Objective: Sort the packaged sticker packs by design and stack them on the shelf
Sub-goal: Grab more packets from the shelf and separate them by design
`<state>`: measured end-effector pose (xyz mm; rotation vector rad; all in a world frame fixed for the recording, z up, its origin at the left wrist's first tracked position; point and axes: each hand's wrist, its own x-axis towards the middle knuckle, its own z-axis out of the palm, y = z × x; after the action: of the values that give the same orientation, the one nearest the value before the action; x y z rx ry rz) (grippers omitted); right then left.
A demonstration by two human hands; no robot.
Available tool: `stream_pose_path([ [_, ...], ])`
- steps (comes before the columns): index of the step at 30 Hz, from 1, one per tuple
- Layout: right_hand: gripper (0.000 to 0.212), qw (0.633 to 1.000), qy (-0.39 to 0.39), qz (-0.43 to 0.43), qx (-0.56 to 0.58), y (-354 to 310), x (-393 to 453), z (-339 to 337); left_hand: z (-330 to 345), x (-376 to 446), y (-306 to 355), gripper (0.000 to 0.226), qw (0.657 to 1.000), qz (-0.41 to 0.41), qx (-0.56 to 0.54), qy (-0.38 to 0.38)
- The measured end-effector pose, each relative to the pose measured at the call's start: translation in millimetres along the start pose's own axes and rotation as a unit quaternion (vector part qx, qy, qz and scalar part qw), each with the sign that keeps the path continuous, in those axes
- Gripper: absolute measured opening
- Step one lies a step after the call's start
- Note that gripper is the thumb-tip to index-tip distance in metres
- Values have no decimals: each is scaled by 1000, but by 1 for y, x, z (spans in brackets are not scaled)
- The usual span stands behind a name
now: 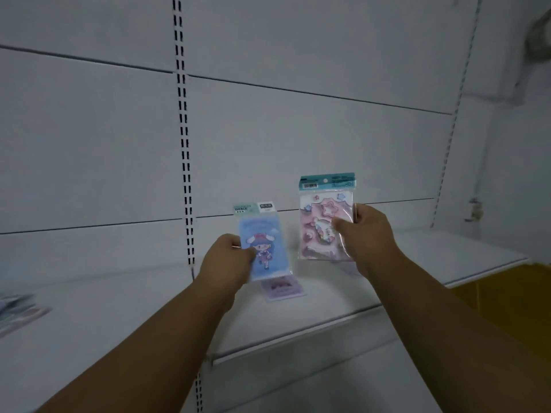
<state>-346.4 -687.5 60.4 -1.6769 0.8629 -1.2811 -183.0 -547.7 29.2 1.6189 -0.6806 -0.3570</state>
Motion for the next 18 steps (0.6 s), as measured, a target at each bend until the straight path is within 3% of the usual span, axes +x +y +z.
stream_pose_path([
  [6, 14, 996, -55, 20, 64, 15, 47, -9, 46, 33, -18, 13, 993, -56, 106, -7],
  [11, 10, 983, -138, 21, 119, 34, 79, -12, 62, 44, -22, 25, 959, -73, 271, 30],
  [18, 12, 956, -256, 17, 143, 54, 97, -12, 79, 36, -11, 32, 862, -117, 491, 47],
])
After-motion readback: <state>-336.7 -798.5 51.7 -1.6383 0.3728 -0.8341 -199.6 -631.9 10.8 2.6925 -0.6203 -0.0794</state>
